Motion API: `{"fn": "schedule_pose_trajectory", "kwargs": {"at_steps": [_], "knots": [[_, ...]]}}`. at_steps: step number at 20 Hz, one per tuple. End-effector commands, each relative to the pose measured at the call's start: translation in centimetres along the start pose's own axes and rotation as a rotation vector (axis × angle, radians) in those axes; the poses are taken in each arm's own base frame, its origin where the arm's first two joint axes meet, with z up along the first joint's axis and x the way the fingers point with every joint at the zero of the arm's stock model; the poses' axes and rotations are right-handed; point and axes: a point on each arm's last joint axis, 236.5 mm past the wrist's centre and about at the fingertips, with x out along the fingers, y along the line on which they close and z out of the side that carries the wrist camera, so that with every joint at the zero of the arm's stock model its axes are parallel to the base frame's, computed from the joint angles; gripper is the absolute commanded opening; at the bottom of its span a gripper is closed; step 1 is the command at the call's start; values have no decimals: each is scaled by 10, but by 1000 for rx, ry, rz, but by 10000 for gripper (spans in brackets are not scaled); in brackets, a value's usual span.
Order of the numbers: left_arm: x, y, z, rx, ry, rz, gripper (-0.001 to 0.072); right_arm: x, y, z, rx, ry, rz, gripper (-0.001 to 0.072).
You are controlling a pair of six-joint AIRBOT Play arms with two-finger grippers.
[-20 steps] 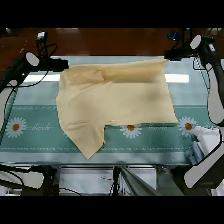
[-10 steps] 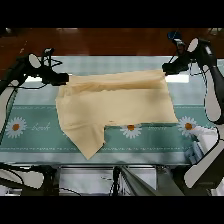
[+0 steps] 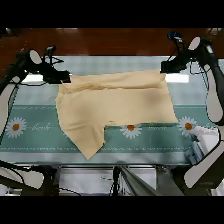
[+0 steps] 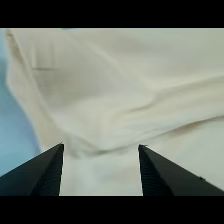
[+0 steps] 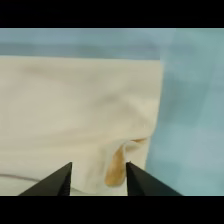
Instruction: Fold the shirts.
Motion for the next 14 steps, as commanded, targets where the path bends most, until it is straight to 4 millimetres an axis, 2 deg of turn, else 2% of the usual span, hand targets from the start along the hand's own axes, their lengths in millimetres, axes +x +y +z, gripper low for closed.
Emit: {"fn": "schedule_pose_trajectory", "kwargs": {"at_steps": [1, 2, 3, 4, 5, 7, 8, 9, 10, 11, 12, 14], "knots": [[-69, 81, -11, 1, 97, 298, 555, -77, -75, -16, -83, 48, -370, 427], [-87, 96, -14, -50, 82, 324, 555, -109, -106, -20, -76, 53, -509, 422], [-99, 107, -23, -111, 86, 325, 555, -127, -120, -27, -12, 41, -530, 420], [-105, 114, -35, -145, 112, 319, 555, -136, -129, -45, 42, 79, -507, 404], [-106, 120, -53, -168, 164, 306, 555, -138, -137, -69, 104, 149, -463, 405], [-100, 121, -96, -182, 288, 250, 554, -130, -129, -109, 226, 251, -242, 405], [-90, 106, -114, -143, 319, 143, 553, -125, -115, -119, 247, 259, -83, 405], [-82, 75, -126, -67, 307, -39, 552, -123, -91, -113, 241, 195, 135, 407], [-79, 46, -134, -28, 270, -198, 552, -131, -71, -104, 229, 117, 316, 419], [-76, 30, -140, -89, 220, -282, 552, -141, -57, -97, 230, 42, 458, 474], [-74, 21, -149, -138, 187, -339, 554, -148, -55, -94, 249, -5, 529, 505], [-66, 13, -188, -238, 214, -407, 556, -146, -69, -104, 313, -19, 524, 505]]}}
